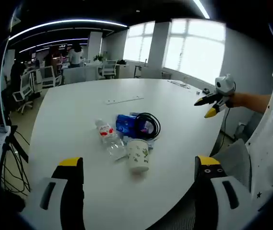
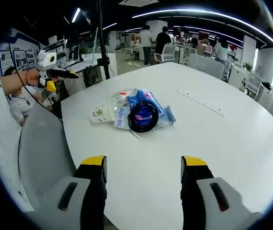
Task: Arrange the tabletop items into an orderly group along one side of the table until the central work area is clear of visible clutter.
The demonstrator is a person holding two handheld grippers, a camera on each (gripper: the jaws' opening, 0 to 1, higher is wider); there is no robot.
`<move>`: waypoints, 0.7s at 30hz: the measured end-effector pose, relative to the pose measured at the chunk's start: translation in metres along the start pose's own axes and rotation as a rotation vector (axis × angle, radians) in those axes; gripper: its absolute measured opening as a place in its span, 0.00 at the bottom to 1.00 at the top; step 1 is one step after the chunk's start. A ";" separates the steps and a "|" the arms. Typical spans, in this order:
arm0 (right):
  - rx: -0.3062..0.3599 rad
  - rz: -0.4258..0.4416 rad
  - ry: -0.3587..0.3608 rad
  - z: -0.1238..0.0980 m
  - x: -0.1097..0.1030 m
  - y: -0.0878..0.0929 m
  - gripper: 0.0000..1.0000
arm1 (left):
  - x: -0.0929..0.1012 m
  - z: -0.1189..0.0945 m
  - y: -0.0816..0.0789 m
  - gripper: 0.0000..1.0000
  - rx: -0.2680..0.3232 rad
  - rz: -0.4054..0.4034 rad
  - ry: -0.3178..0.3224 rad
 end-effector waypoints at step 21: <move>-0.007 -0.003 -0.009 0.002 -0.002 0.000 0.61 | 0.001 0.001 0.003 0.98 -0.003 -0.010 0.004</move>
Point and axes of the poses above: the point that each gripper's makers call its tool centre point, and the gripper's own axes: z roughly forward along the fingers, x roughly to its right, y roughly out of its underside, the point moved 10 cm from there along -z, roughly backward along the fingers, and after that the axes turned 8 degrees about y, right-handed, at the moved point
